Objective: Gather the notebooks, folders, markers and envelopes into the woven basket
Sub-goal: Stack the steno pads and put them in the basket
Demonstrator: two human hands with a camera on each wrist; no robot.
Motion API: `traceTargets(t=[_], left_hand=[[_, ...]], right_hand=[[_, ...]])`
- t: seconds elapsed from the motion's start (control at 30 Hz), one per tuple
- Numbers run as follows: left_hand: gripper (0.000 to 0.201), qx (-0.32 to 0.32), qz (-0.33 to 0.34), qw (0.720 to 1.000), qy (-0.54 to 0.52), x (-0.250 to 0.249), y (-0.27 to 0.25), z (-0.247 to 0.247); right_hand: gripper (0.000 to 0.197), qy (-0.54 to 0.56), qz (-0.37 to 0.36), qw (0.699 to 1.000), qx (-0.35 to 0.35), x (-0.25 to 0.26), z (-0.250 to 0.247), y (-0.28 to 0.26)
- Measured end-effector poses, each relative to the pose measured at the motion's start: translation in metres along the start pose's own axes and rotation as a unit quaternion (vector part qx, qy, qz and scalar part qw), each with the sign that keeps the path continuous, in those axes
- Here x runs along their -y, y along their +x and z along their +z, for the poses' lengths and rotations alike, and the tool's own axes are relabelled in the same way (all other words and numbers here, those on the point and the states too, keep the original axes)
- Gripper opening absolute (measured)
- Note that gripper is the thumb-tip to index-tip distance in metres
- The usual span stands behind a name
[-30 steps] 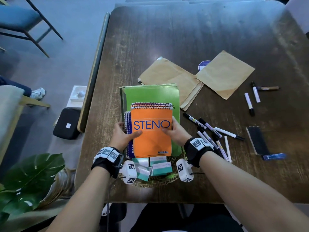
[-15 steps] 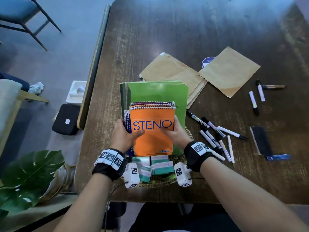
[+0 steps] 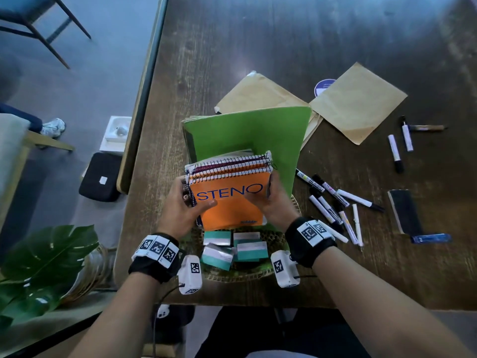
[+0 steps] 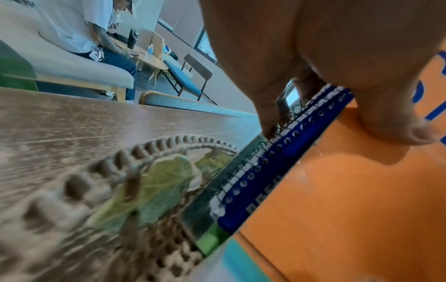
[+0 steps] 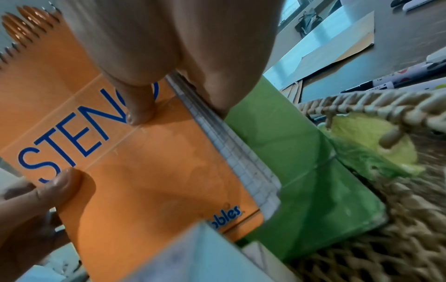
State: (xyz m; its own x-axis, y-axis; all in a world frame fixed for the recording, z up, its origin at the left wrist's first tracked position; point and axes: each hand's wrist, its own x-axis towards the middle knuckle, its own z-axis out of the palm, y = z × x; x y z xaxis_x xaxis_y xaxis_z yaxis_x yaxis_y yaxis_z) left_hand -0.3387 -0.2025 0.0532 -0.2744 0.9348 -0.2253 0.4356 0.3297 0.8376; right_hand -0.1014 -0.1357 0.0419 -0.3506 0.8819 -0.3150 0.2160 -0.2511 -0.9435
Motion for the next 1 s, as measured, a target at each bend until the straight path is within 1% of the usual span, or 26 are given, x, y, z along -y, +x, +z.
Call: traceTargets(t=[0.07,0.17,0.3,0.37,0.43,0.5,0.6,0.67,0.7,0.8,0.83,0.9,0.93,1.0], left_hand=[[0.075,-0.008,0.007,1.0,0.026,0.004,-0.005,0.004],[0.087,0.011,-0.009,0.999,0.037,0.011,-0.006,0.01],[0.084,0.022,-0.002,0.999,0.047,0.018,0.001,0.012],[0.085,0.004,0.014,0.995,0.097,0.02,0.004,0.014],[0.089,-0.017,0.003,0.991,0.135,0.02,0.005,0.02],[0.092,-0.016,-0.022,0.993,0.119,0.014,0.004,0.027],[0.098,0.004,-0.047,0.996,0.081,0.013,0.01,0.027],[0.105,0.0,-0.075,0.995,0.067,0.013,0.018,0.024],[0.107,0.002,-0.087,0.993,0.078,0.013,0.021,0.024],[0.105,0.027,-0.121,0.981,0.147,0.007,0.025,0.029],[0.104,0.028,-0.128,0.977,0.168,0.004,0.024,0.031],[0.102,0.003,-0.12,0.975,0.189,0.002,0.022,0.031],[0.1,-0.013,-0.11,0.976,0.186,0.001,0.019,0.03],[0.089,-0.035,-0.092,0.982,0.159,0.002,0.015,0.028]], right_hand=[[0.054,-0.006,0.007,1.0,-0.008,-0.006,0.002,-0.003],[0.062,-0.011,0.024,1.0,-0.01,-0.011,0.002,-0.006],[0.071,-0.025,0.034,0.999,-0.011,-0.018,0.001,-0.001],[0.071,-0.04,0.033,0.999,-0.011,-0.019,0.001,0.001],[0.074,-0.053,0.033,0.998,-0.01,-0.017,0.001,0.002],[0.077,-0.061,0.04,0.997,-0.015,-0.017,-0.001,0.004],[0.079,-0.065,0.062,0.996,-0.02,-0.021,-0.003,0.008],[0.074,-0.071,0.074,0.994,-0.029,-0.021,-0.003,0.012],[0.069,-0.076,0.081,0.993,-0.031,-0.019,-0.003,0.014],[0.056,-0.118,0.099,0.987,-0.034,-0.015,-0.001,0.021],[0.056,-0.148,0.102,0.983,-0.036,-0.014,0.0,0.023],[0.061,-0.242,0.103,0.964,-0.043,-0.013,-0.001,0.025],[0.063,-0.299,0.106,0.947,-0.045,-0.011,-0.003,0.025],[0.068,-0.403,0.125,0.906,-0.035,-0.005,-0.009,0.024]])
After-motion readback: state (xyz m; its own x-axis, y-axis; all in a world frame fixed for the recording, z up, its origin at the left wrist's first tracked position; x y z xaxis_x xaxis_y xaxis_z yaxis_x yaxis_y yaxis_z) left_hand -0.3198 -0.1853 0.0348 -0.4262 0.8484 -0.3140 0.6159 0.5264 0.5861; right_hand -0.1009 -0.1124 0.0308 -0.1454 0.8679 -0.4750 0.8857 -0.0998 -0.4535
